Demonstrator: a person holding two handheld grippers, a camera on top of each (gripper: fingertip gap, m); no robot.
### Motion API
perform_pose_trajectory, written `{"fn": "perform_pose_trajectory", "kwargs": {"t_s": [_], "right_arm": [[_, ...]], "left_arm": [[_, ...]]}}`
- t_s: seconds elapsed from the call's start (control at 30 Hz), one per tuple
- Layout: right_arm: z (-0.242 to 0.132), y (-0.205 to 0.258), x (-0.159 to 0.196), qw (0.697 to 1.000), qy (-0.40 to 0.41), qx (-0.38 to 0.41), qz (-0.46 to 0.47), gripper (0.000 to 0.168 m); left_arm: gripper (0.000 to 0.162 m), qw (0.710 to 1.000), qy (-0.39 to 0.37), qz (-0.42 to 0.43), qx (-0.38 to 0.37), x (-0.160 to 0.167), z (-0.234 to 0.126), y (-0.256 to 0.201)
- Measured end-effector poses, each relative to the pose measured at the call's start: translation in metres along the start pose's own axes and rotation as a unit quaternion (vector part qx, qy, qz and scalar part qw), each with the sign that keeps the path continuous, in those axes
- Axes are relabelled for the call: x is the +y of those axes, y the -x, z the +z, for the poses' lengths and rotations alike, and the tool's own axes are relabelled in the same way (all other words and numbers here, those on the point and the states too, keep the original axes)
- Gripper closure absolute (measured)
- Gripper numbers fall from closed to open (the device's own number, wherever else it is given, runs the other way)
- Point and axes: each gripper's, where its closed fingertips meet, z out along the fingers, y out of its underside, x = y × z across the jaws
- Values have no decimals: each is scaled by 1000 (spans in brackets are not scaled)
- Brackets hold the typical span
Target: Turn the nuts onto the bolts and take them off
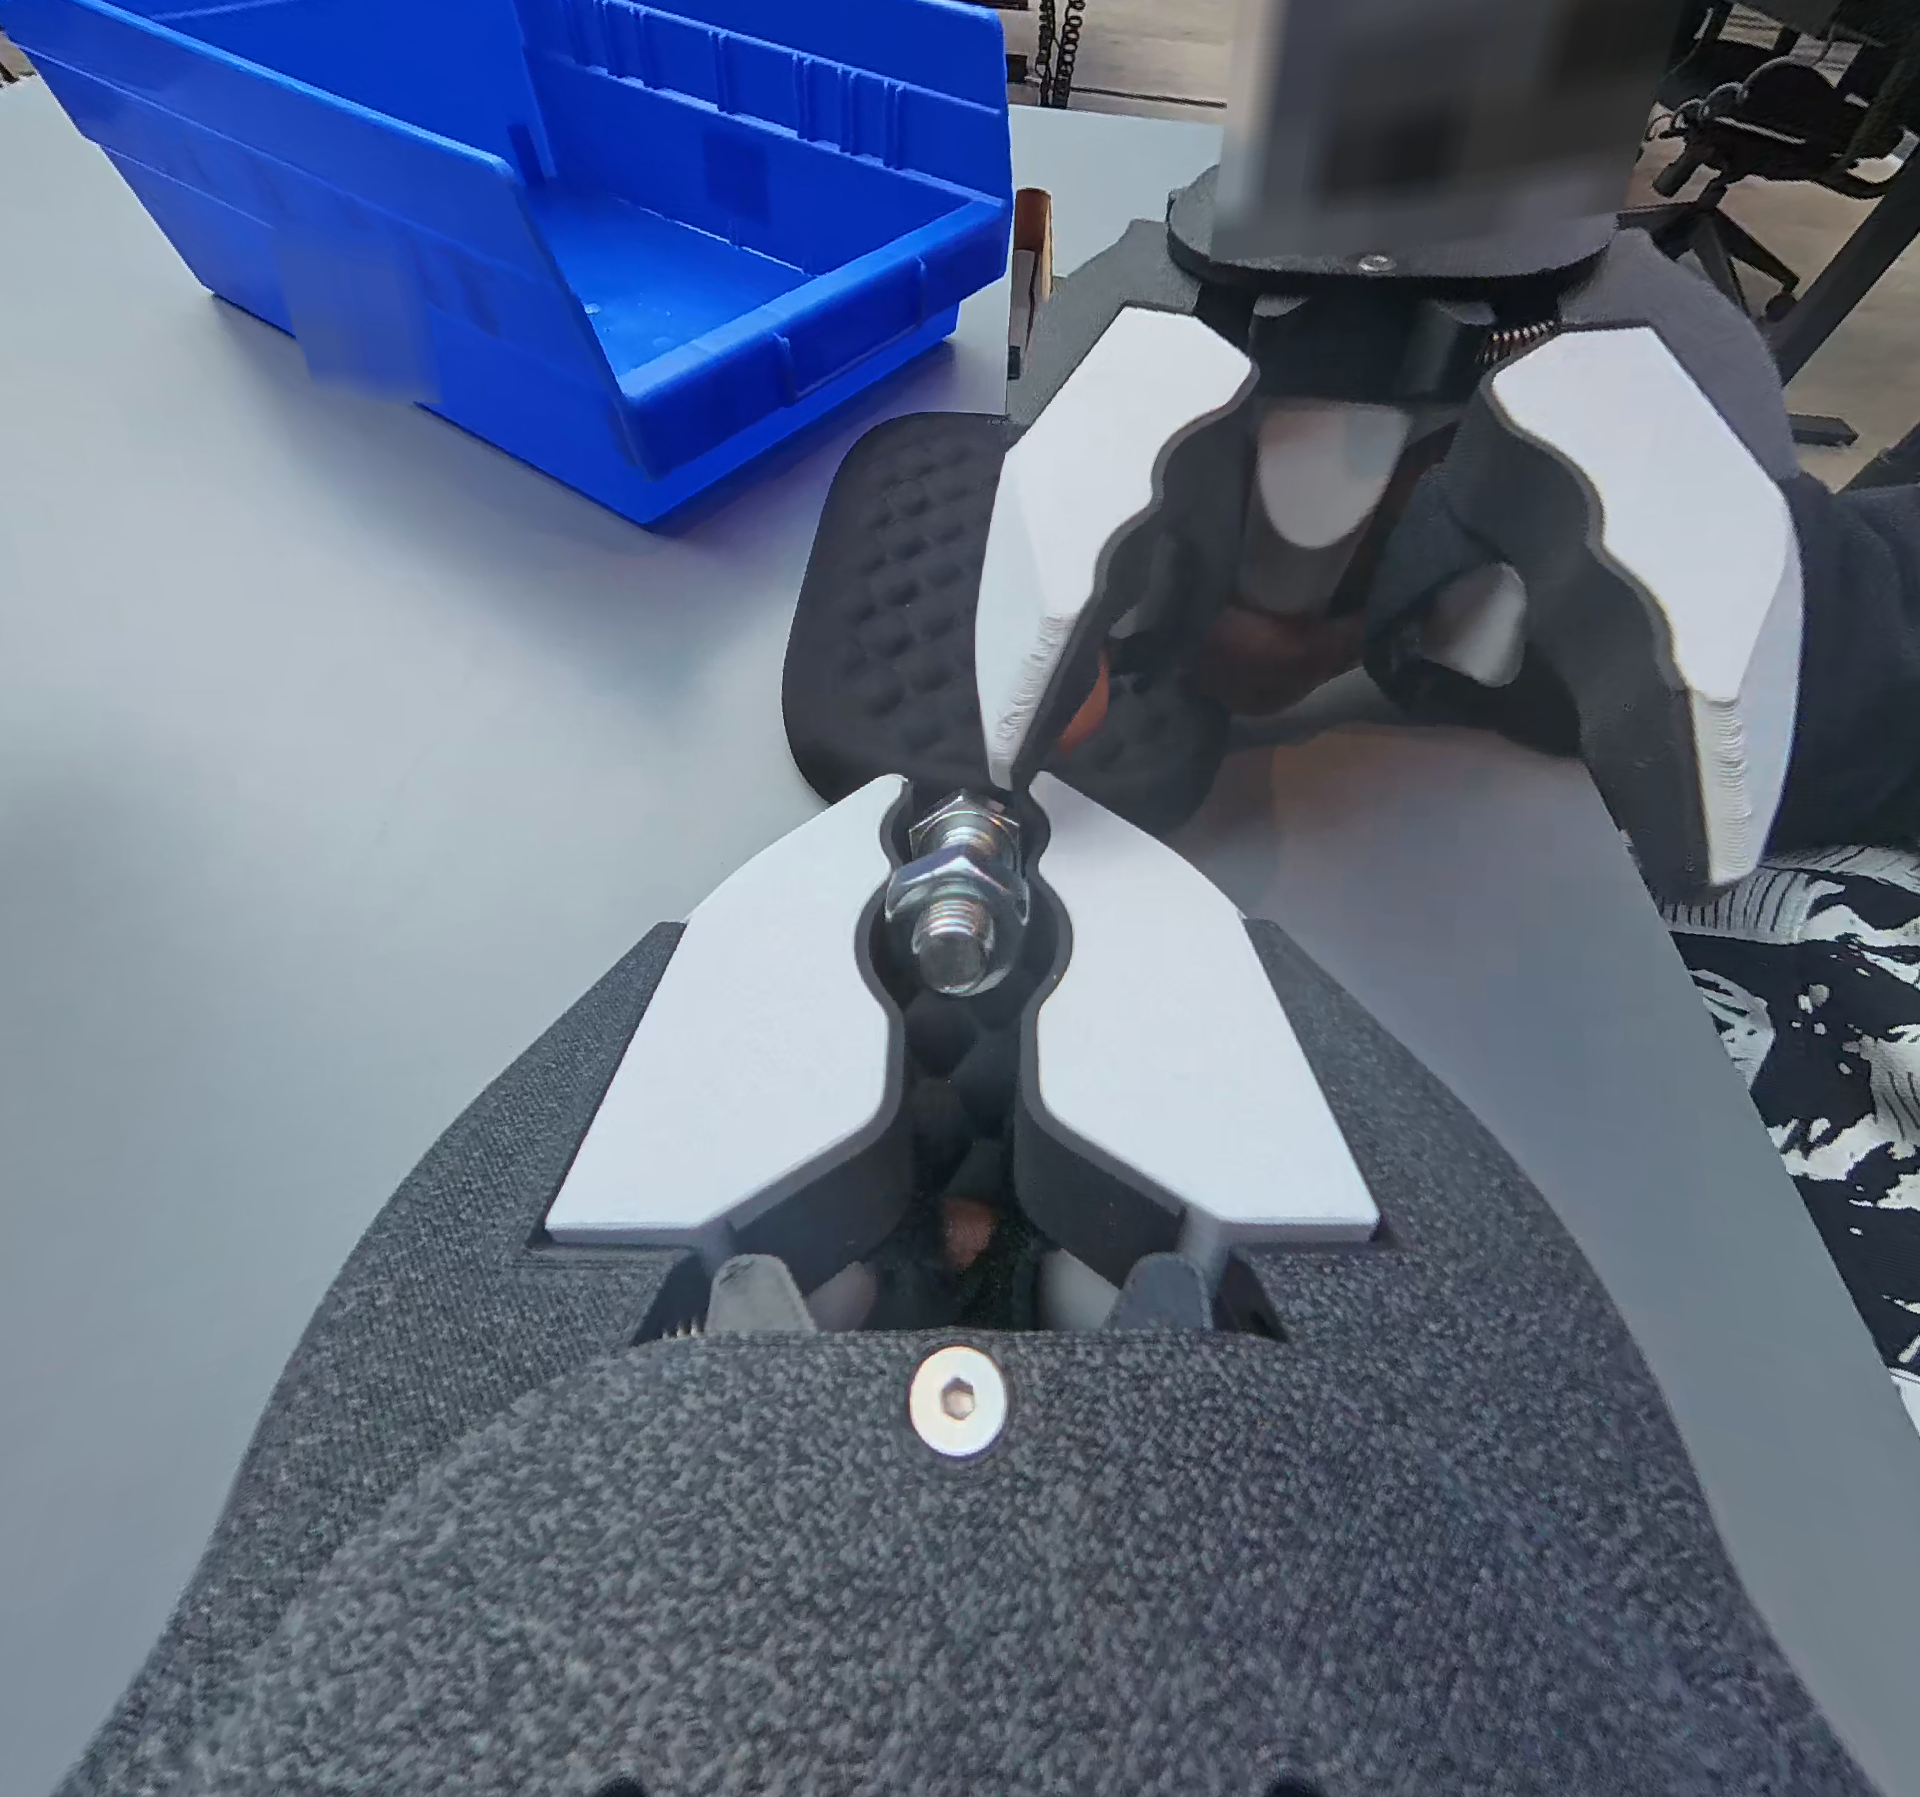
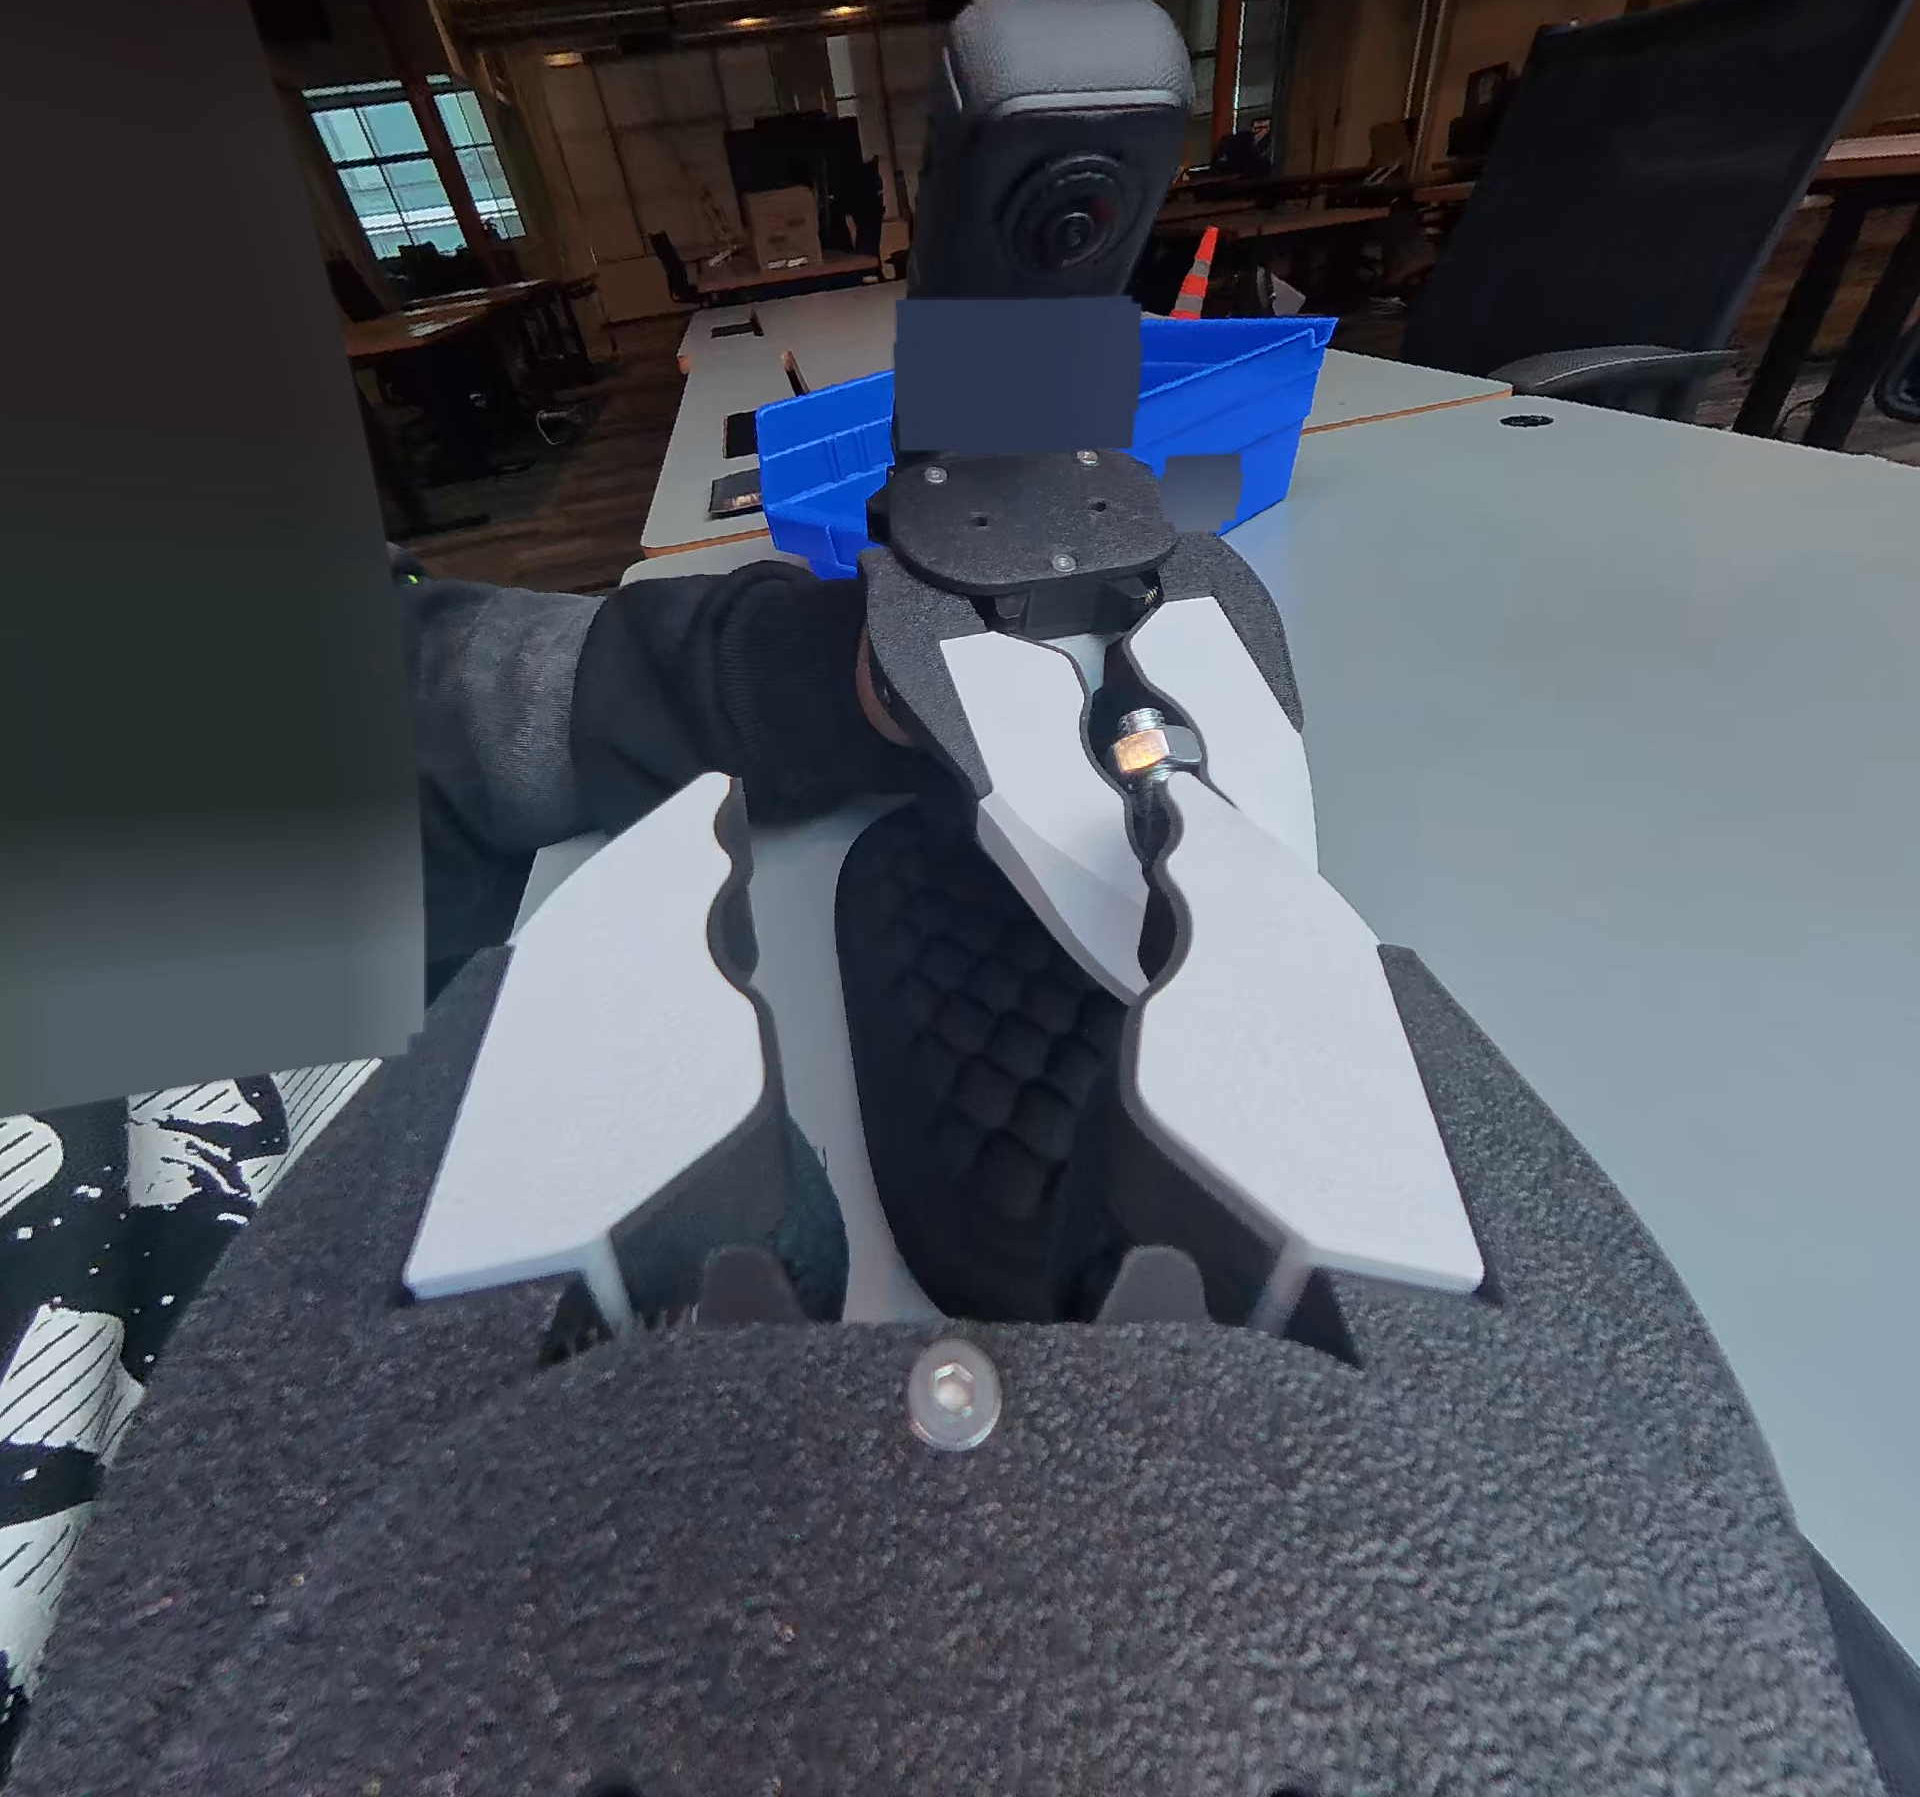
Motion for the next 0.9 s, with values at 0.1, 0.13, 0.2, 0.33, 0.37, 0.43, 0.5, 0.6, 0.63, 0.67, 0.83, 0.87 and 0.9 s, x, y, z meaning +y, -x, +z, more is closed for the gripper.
{"fn": "perform_pose_trajectory", "kwargs": {"t_s": [0.1,0.13,0.2,0.33,0.37,0.43,0.5,0.6,0.63,0.67,0.83,0.87,0.9], "right_arm": [[0,1,-2,1000,-6,7,-11,98],[0,1,-3,1000,-9,10,-12,98],[0,-1,-6,1000,-19,19,-16,99],[-3,-2,-13,999,-44,27,-15,100],[-4,-1,-16,998,-55,24,-13,100],[-6,-1,-22,997,-79,24,-5,102],[-8,-3,-25,995,-93,22,7,102],[-9,-2,-29,993,-111,4,36,102],[-9,-2,-30,992,-116,1,41,102],[-10,-2,-31,992,-119,-1,42,102],[-12,-8,-30,993,-115,20,31,100],[-12,-9,-29,993,-113,26,26,99],[-12,-9,-28,993,-109,30,22,99]], "left_arm": [[145,1000,-7,-6,-3,-2,-2,2],[145,1000,-9,-6,-3,-2,-2,1],[146,1000,-11,-9,0,-2,-2,1],[145,1000,-10,-12,7,-2,-2,0],[145,1000,-11,-9,9,-2,-2,-1],[145,1000,-8,-8,11,-1,-2,-1],[145,1000,-10,-9,14,-2,-2,-2],[145,999,-17,-28,22,-3,-4,0],[145,999,-22,-34,24,-4,-4,1],[145,999,-27,-39,25,-5,-5,1],[145,999,-33,-34,25,-7,-7,0],[145,999,-33,-31,24,-7,-7,0],[145,999,-33,-29,22,-7,-7,0]]}}
